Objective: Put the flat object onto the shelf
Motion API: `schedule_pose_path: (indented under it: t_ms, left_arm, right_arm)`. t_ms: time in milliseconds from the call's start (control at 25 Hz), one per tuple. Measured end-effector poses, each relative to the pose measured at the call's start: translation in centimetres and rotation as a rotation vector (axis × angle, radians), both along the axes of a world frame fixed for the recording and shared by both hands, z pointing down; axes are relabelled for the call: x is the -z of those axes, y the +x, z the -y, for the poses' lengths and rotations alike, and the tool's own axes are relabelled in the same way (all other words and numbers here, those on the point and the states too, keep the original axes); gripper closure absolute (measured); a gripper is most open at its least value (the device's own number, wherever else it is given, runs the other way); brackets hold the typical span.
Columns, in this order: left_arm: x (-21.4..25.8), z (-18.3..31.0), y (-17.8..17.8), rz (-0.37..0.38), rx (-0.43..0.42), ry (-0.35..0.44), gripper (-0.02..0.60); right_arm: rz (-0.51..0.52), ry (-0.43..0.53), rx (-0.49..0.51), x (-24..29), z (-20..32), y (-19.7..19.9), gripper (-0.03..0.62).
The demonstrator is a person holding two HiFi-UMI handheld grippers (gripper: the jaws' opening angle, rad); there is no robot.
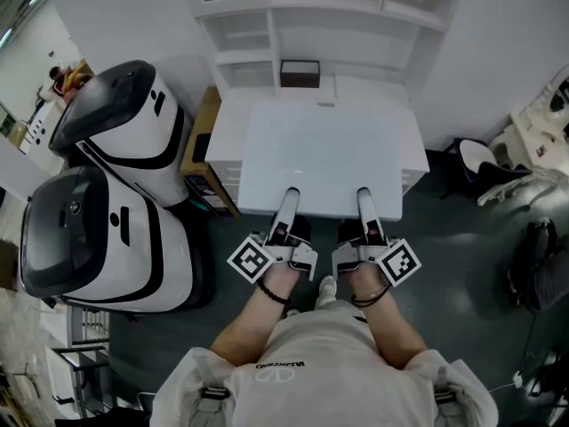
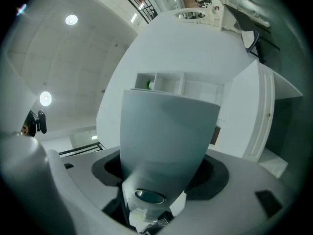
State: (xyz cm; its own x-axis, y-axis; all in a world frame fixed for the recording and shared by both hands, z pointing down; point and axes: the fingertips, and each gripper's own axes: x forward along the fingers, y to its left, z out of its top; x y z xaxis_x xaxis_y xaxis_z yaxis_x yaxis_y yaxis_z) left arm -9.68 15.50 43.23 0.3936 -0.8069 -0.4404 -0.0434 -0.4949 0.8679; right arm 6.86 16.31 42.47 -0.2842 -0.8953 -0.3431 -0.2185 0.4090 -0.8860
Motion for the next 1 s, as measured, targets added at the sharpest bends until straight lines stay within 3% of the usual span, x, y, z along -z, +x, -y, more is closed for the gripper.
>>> schedule_pose_path:
  t_ms: [600, 1000]
  left_arm:
    - [1.3, 10.3, 7.0, 0.028, 0.051, 0.011, 0.256]
    - [0.8, 13.6, 8.1, 0.036, 0.088, 0.000, 0.256]
  right_arm:
    - [0.018, 0.010, 0.059, 1.0, 11.3, 7.0, 0.260]
    - [0.033, -0.003, 0.098, 0.4, 15.2, 8.0, 0.260]
